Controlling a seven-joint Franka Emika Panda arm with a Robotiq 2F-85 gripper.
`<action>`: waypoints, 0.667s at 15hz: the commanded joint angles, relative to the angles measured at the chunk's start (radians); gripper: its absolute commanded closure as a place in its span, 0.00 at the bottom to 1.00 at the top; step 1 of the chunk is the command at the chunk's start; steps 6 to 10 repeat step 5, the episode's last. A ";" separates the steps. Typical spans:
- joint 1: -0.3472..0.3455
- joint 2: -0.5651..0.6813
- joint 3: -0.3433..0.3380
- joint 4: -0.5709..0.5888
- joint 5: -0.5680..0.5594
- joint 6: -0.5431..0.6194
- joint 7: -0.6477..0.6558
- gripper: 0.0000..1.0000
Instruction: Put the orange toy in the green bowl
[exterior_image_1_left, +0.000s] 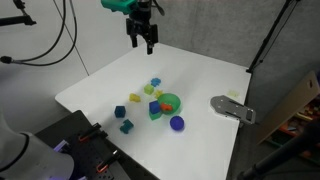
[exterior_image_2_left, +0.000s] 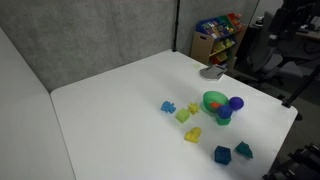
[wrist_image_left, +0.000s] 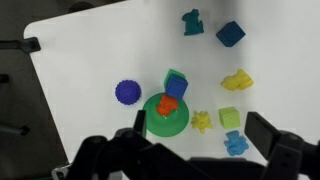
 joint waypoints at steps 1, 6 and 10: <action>0.002 -0.016 -0.001 0.002 0.000 -0.015 0.000 0.00; 0.001 -0.035 -0.001 0.000 0.000 -0.025 0.000 0.00; 0.001 -0.035 -0.001 0.000 0.000 -0.025 0.000 0.00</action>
